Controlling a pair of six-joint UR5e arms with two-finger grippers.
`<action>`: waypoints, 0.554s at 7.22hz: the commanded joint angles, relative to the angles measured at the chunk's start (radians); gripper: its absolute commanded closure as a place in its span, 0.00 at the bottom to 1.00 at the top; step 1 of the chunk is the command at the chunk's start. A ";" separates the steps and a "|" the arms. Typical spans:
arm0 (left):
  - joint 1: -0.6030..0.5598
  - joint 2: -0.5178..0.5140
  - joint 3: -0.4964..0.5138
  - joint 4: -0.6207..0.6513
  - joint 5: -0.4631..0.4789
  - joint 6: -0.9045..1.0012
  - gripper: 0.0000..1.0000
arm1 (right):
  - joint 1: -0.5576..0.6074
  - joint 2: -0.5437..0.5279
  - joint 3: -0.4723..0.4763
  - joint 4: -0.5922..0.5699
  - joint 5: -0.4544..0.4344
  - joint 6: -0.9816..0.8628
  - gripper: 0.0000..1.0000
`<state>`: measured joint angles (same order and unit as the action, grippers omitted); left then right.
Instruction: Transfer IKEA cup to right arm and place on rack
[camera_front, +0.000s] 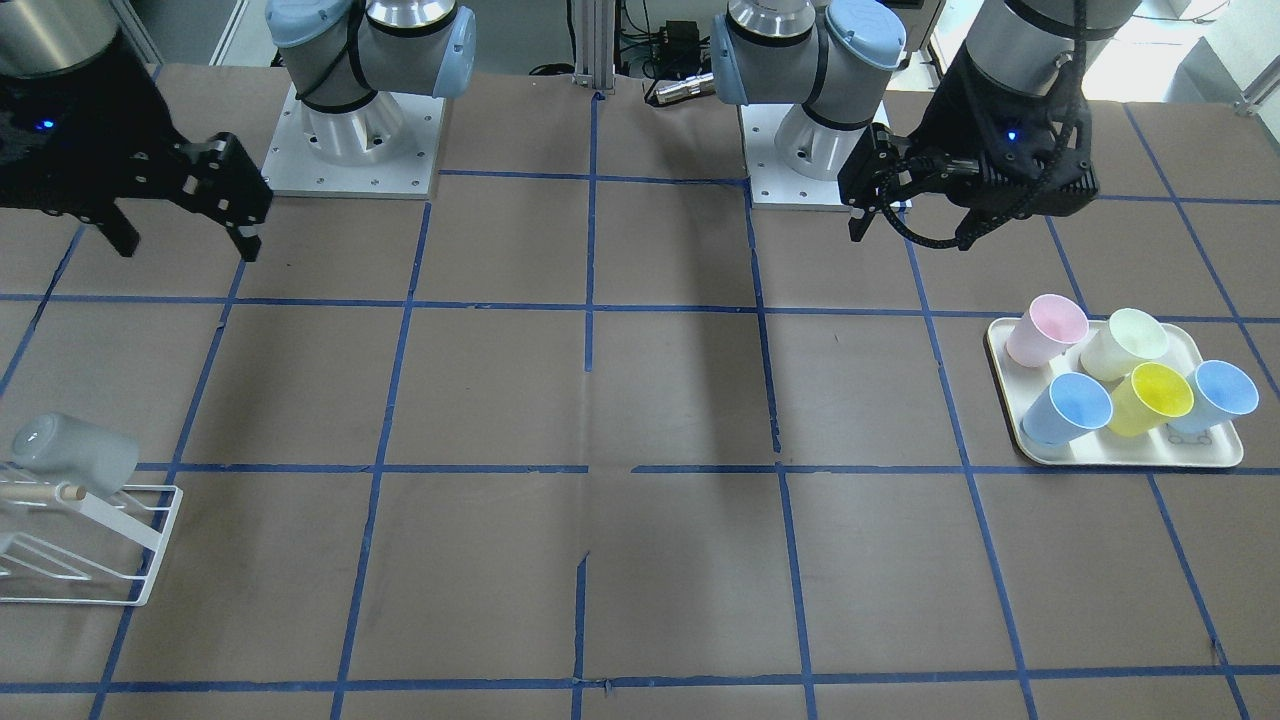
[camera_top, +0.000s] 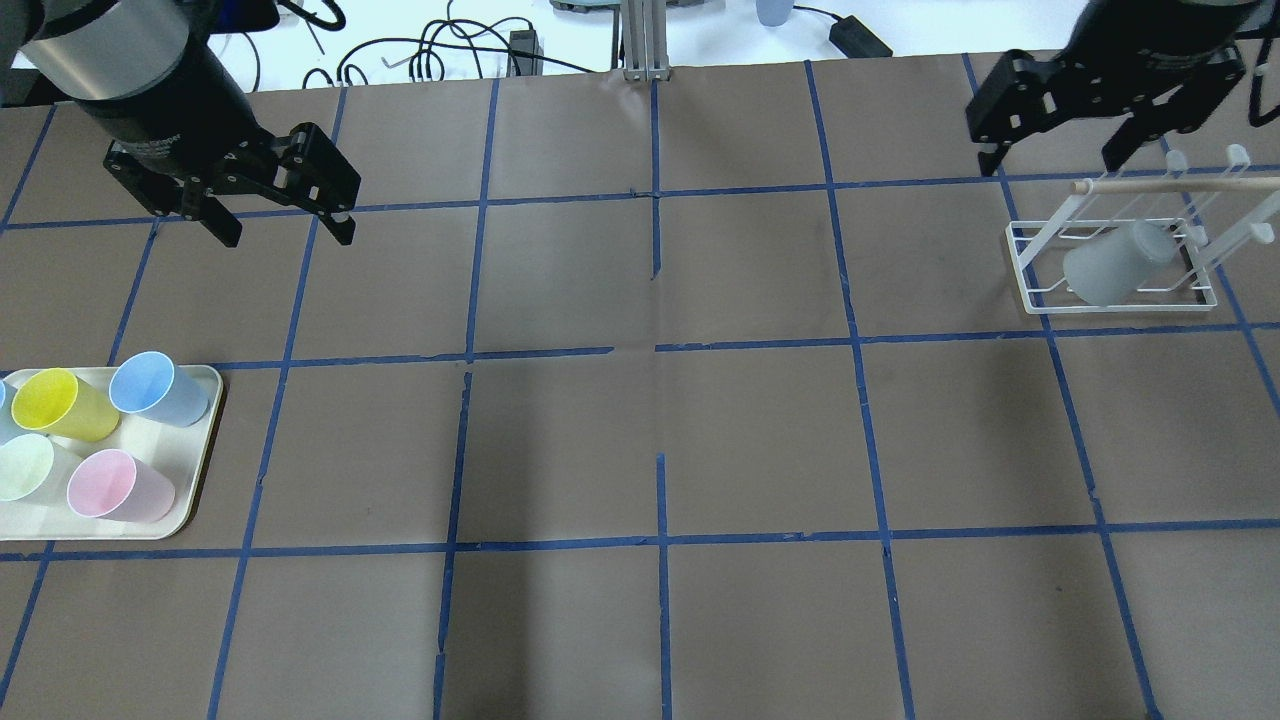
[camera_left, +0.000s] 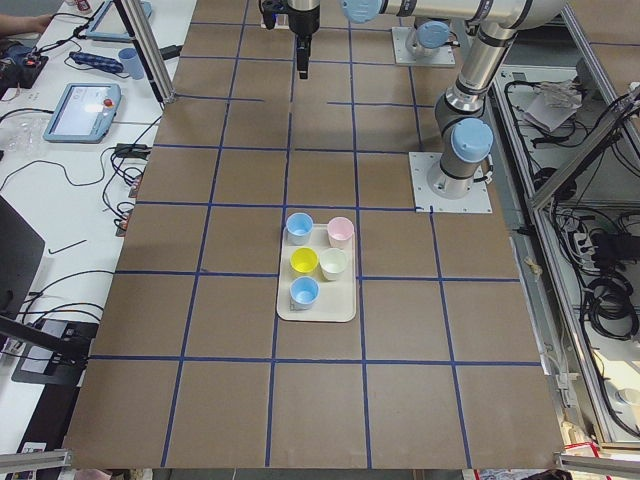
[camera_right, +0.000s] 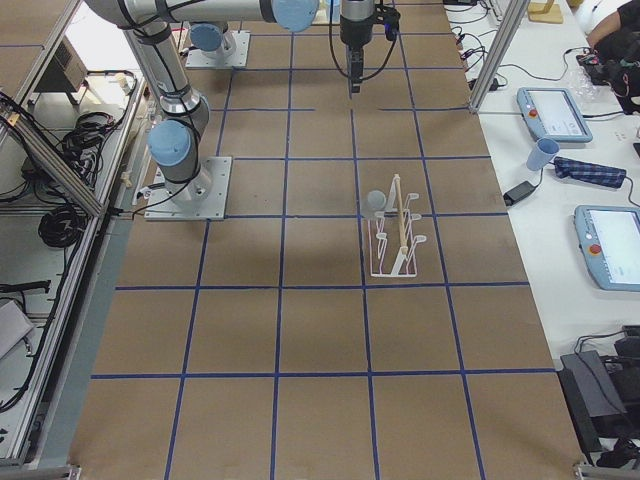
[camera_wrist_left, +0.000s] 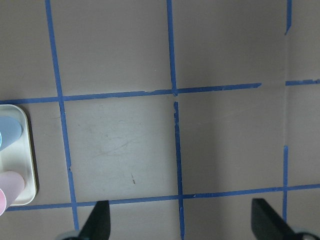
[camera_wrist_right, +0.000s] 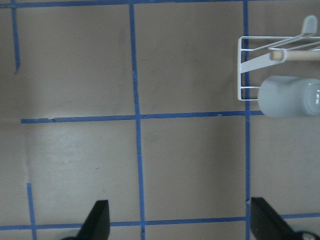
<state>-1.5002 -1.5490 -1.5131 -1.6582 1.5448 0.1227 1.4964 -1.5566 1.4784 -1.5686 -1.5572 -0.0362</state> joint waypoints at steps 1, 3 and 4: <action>0.000 -0.002 0.001 0.000 0.000 0.000 0.00 | 0.080 0.059 -0.052 -0.031 0.026 0.116 0.00; 0.000 -0.002 0.001 0.000 0.000 0.000 0.00 | 0.082 0.059 -0.052 -0.030 0.026 0.117 0.00; 0.000 -0.003 0.001 0.000 0.001 -0.002 0.00 | 0.082 0.059 -0.052 -0.018 0.026 0.116 0.00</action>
<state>-1.5002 -1.5513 -1.5125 -1.6582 1.5451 0.1224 1.5769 -1.4985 1.4278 -1.5957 -1.5312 0.0785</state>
